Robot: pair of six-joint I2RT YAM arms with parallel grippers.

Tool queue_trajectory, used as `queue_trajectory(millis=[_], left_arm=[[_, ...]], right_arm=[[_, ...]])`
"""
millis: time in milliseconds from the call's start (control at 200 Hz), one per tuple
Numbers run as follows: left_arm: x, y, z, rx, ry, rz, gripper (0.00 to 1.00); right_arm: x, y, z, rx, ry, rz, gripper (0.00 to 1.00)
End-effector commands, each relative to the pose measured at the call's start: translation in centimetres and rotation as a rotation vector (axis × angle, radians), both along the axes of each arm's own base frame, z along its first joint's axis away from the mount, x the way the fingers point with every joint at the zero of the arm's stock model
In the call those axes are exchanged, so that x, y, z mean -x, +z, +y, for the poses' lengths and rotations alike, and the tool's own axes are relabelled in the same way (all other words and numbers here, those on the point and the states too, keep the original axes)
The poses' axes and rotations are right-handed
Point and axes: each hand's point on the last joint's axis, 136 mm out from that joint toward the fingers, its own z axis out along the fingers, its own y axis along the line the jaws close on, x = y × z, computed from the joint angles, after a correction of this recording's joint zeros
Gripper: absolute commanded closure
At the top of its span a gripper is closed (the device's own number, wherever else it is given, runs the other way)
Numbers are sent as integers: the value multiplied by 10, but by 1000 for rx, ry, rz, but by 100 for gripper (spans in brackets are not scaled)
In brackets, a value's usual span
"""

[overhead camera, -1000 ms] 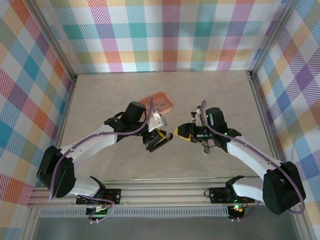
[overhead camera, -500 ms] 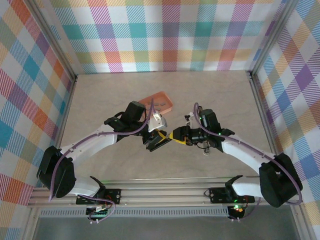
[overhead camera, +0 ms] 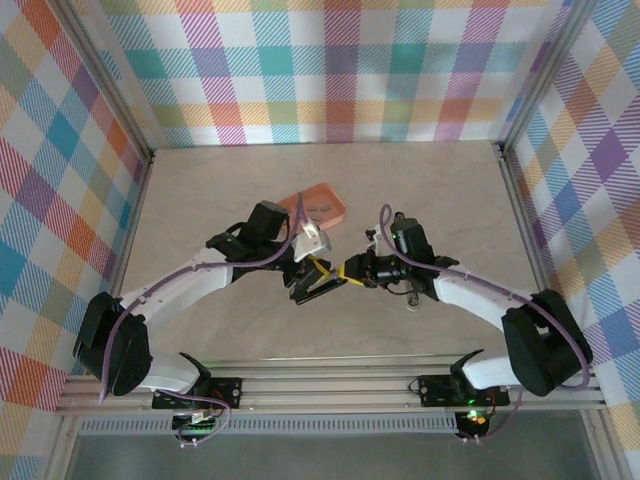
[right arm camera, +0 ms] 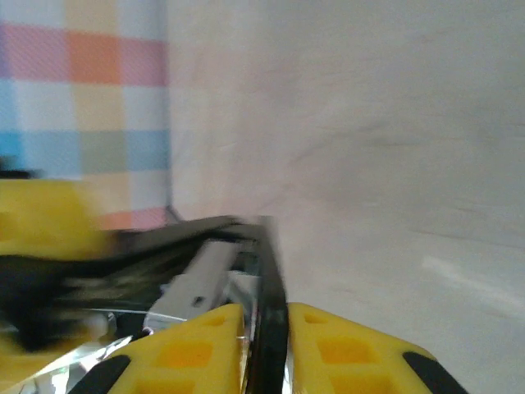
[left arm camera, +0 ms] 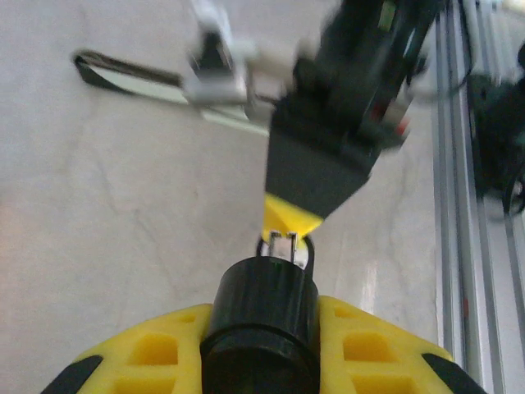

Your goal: Load the staples into the stapler

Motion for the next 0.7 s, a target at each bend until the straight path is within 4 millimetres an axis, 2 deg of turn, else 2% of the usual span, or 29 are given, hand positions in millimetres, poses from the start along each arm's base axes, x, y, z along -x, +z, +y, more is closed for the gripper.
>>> queue_trajectory(millis=[0,130,245,325,430,575,695], left_arm=[[7,90,-9,250,-80,-145,100],[3,109,-5,290,-47,-170,100],[-5,126,-5,348,0,-191,100],[-10,135,-4,377,37,-205,100],[-18,137,1,366,99,-228,100],[-20,139,7,346,133,-255,100],[-18,143,6,359,119,-247,100]], right_arm=[[8,-40,-11,100,-53,84,82],[4,-35,9,91,17,45,79],[-4,-12,39,43,88,-56,75],[-9,0,48,34,105,-111,73],[-11,9,43,54,99,-187,69],[-10,33,23,132,114,-367,58],[-9,68,16,155,191,-608,50]])
